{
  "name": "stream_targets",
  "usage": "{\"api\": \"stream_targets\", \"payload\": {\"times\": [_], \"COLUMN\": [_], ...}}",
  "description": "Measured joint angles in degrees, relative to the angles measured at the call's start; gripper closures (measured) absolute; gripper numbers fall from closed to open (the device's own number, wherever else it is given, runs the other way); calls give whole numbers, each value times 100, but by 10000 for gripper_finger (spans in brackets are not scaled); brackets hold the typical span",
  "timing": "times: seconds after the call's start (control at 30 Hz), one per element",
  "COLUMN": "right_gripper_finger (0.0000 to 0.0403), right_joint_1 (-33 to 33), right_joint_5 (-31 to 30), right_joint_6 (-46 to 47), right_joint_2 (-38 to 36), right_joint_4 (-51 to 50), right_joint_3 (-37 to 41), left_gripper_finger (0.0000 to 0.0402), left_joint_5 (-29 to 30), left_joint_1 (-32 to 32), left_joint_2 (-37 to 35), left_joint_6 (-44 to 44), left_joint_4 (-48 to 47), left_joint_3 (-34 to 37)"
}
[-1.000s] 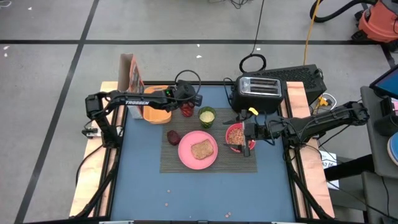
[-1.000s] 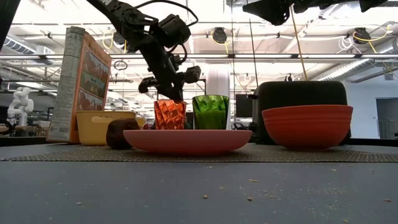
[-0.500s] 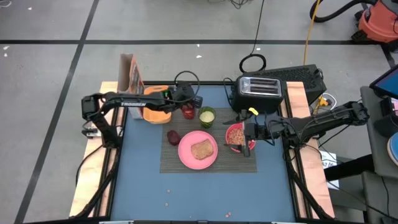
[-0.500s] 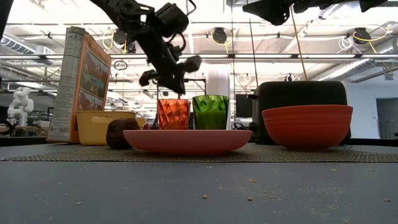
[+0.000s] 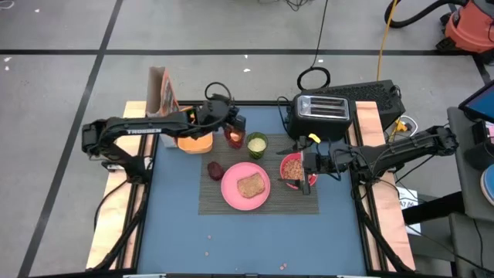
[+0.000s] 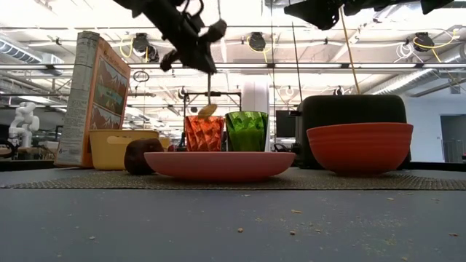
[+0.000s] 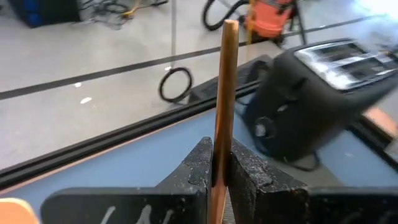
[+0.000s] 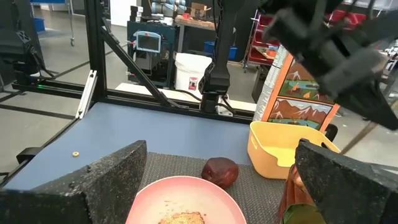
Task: Arrange a breakfast setting
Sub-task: Put the gold spoon to the right of the pink bowl
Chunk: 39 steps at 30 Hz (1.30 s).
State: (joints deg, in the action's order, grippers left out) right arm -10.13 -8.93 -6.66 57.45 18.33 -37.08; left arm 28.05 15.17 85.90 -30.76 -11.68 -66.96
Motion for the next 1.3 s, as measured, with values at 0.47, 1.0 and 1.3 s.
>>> {"api": "stream_targets", "payload": {"times": [0.47, 1.0, 1.3], "right_gripper_finger": [8, 9, 9], "right_joint_1": [0, -57, -578], "right_joint_5": [-2, -4, -28], "right_joint_6": [0, -985, -3276], "right_joint_2": [0, 33, 726], "right_joint_4": [2, 85, 1658], "right_joint_3": [0, 0, -2], "left_gripper_finger": [370, 370, 370], "left_joint_5": [-1060, -2662, -3136], "left_joint_1": [-761, -1176, -1205], "left_joint_2": [-336, -336, -336], "left_joint_6": [168, -891, -1547], "left_joint_4": [735, 896, 930], "left_joint_3": [0, 0, 2]}}
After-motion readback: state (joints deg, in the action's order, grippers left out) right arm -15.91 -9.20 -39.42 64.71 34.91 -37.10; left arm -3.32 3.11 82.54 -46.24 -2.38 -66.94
